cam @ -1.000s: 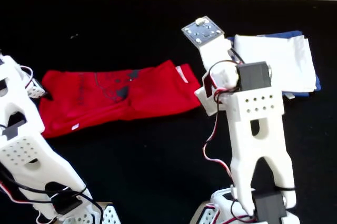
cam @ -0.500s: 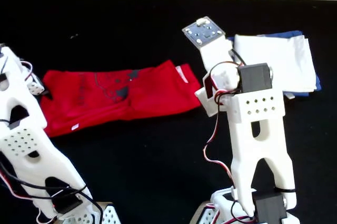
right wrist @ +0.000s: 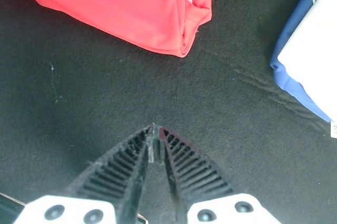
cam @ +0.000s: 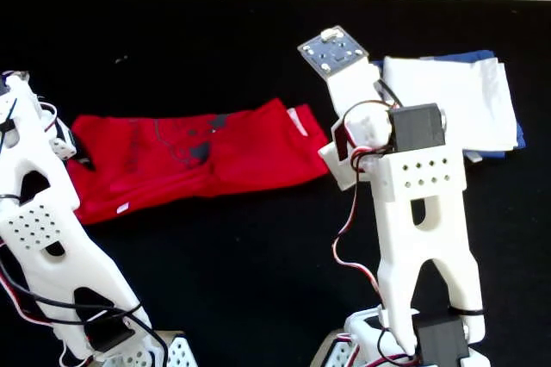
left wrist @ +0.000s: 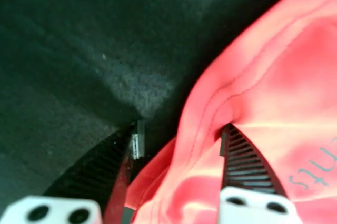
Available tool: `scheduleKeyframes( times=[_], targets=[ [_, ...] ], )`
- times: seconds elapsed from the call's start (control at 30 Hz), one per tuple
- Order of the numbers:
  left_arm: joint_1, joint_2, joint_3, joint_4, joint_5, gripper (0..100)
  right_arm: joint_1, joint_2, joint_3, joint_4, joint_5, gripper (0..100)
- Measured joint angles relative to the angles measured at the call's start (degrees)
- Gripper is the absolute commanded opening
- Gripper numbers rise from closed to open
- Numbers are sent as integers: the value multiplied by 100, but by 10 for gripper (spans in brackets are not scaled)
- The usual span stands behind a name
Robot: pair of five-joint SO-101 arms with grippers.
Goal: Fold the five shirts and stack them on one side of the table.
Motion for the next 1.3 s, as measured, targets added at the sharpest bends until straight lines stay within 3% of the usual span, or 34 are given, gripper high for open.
scheduleKeyframes(
  times=[0.1, 0.2, 0.23, 0.27, 0.53, 0.7, 0.97, 1.17, 1.3],
  targets=[
    [18, 105, -88, 0, -211, 222, 0, 0, 0, 0, 0, 7],
    [26, 132, -114, 0, -369, 21, 0, 0, 0, 18, 0, 7],
    [35, 141, -114, 0, -440, 2, 0, 0, 0, 35, 0, 7],
    [44, 149, -114, 0, -475, 37, 0, -53, 9, 35, 0, 7],
    [44, 176, -141, 0, -888, 8, 0, -1187, 510, 53, 0, 7],
    [-484, 237, -914, 53, -1187, 8, 0, -1916, 1679, -53, 0, 7],
    [-633, 316, -2163, 1486, -1354, 8, 185, -2444, 4404, -2057, 0, 6],
    [-246, 141, -2479, 1609, -791, 8, 791, -2374, 6119, -3455, 0, 6],
    [255, -712, -2075, 1635, -255, 8, 1029, -2374, 7244, -4563, 35, 6]
  ],
)
